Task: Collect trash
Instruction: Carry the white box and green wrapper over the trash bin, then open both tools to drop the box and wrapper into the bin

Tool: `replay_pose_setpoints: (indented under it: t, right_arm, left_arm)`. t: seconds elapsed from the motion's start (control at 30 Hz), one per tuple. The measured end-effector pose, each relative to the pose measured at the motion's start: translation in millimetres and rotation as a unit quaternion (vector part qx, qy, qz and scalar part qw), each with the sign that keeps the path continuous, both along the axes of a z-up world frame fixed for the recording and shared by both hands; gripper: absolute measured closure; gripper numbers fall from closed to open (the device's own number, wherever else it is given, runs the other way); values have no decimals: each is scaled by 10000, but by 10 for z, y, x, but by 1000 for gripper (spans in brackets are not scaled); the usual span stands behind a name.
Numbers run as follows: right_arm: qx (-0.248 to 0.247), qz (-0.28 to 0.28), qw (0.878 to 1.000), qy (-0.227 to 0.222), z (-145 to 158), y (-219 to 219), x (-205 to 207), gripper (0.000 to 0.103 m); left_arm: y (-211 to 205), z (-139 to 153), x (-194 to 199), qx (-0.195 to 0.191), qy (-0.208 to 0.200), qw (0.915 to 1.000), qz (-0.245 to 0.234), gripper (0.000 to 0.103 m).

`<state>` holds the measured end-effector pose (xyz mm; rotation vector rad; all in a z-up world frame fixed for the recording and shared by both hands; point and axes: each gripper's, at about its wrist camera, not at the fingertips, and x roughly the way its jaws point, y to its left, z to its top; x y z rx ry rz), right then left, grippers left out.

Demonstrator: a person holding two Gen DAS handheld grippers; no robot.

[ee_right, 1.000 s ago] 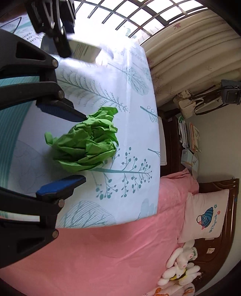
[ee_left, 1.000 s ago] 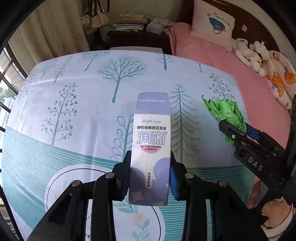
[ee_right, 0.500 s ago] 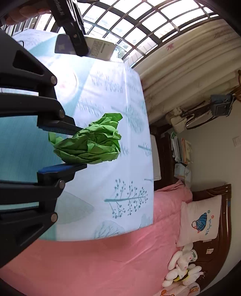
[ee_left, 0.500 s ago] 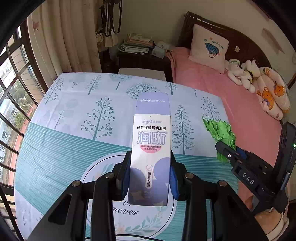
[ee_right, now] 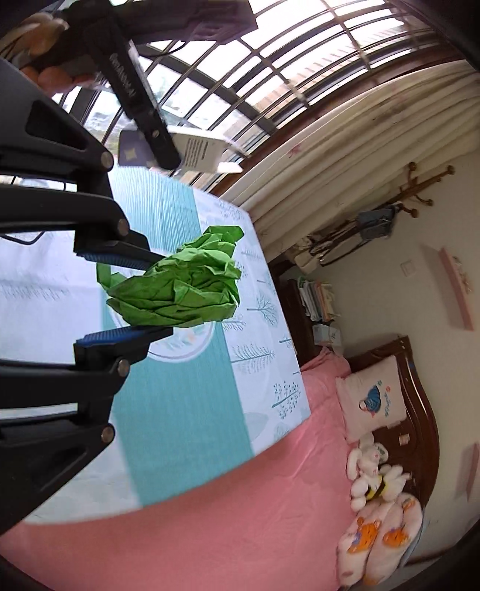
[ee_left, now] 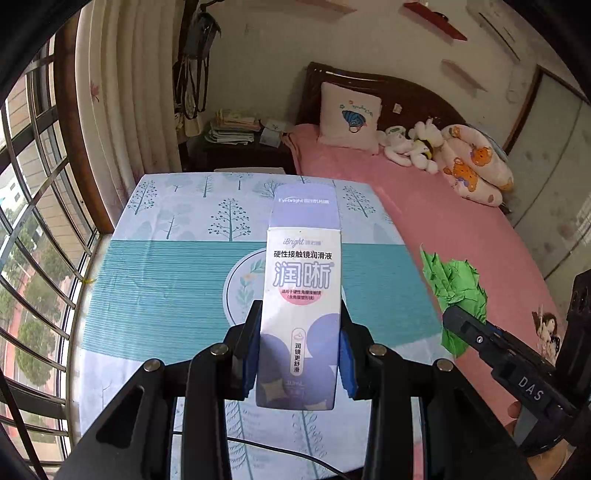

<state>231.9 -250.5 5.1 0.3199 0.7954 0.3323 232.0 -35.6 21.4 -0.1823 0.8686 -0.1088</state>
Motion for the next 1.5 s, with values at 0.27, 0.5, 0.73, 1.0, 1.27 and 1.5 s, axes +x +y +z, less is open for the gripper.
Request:
replay_pose_setpoints:
  t: [0.27,0.5,0.73,1.0,1.27,1.5]
  right_arm:
    - [217,-34,9997,55,104,269,-1128,74]
    - [-19,205,9979,608,-393,422,-1772,74]
    - [-140,368,9900,1353,-1336,427,-2187,74]
    - [-376,493,9814,1819,-2529,411,-2327,74]
    - [-603,456,9768,2004,-3668,362,-2217,74]
    - [-676,423,9693,2328,-4431,259,-2166,72]
  left_arm:
    - [173,67,-1195,138,24,9990,-423,69]
    - [184,-445,-1905,137,563,9968,-552,69]
    - [106,-1425,-2310,113,1289,9900,-555,69]
    - [-50,-2654,-2510,77,1942,9796,-505,69]
    - [-249,-3753,-2392,366,2103,9748,-648,69]
    - [-430,-4474,-2257,528,2182,9715,-761,69]
